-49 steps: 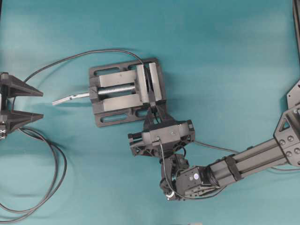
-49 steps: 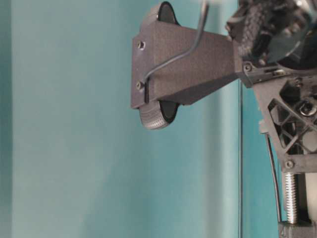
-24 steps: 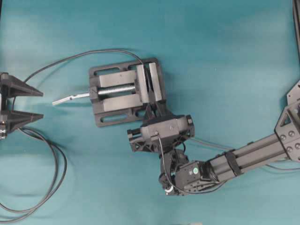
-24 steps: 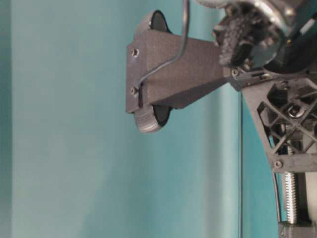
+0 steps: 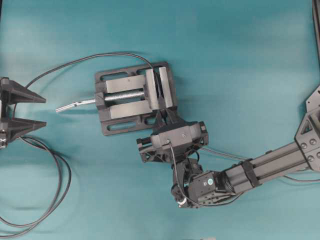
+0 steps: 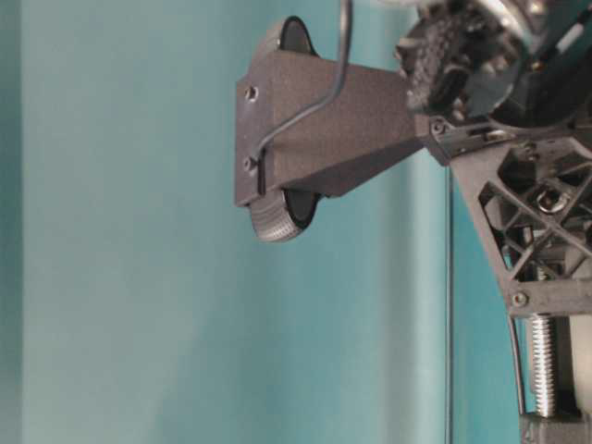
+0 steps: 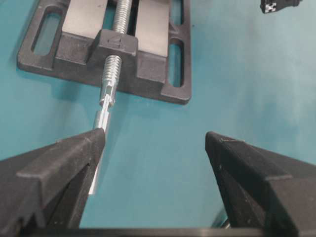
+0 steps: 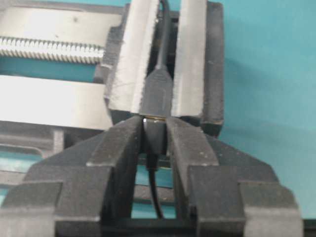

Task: Insert the USB cable into the fixed female connector.
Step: 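Hold the inserted plug pressed into the port with the right gripper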

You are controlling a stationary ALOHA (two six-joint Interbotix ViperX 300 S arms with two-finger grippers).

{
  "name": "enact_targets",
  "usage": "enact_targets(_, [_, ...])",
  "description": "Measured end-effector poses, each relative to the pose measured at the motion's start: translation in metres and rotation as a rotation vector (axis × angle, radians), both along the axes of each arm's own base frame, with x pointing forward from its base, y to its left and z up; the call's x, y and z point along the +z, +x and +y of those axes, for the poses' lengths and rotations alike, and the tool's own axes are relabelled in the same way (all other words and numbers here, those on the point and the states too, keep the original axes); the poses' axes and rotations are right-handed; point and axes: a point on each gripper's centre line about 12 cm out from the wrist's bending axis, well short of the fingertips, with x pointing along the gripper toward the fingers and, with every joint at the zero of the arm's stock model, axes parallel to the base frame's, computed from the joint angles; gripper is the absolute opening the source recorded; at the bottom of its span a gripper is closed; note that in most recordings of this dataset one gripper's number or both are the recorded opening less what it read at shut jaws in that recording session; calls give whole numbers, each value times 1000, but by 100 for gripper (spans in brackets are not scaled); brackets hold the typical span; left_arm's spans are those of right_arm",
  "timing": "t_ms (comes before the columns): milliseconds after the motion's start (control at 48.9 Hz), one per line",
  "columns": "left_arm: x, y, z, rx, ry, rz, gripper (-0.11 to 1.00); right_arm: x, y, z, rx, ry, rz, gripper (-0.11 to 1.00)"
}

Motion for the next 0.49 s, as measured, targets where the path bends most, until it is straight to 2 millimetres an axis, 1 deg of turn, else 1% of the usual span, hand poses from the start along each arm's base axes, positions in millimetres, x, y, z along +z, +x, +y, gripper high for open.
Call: enact_targets(491, [0, 0, 0, 0, 3, -1, 98, -1, -1, -2, 8, -4, 0, 20])
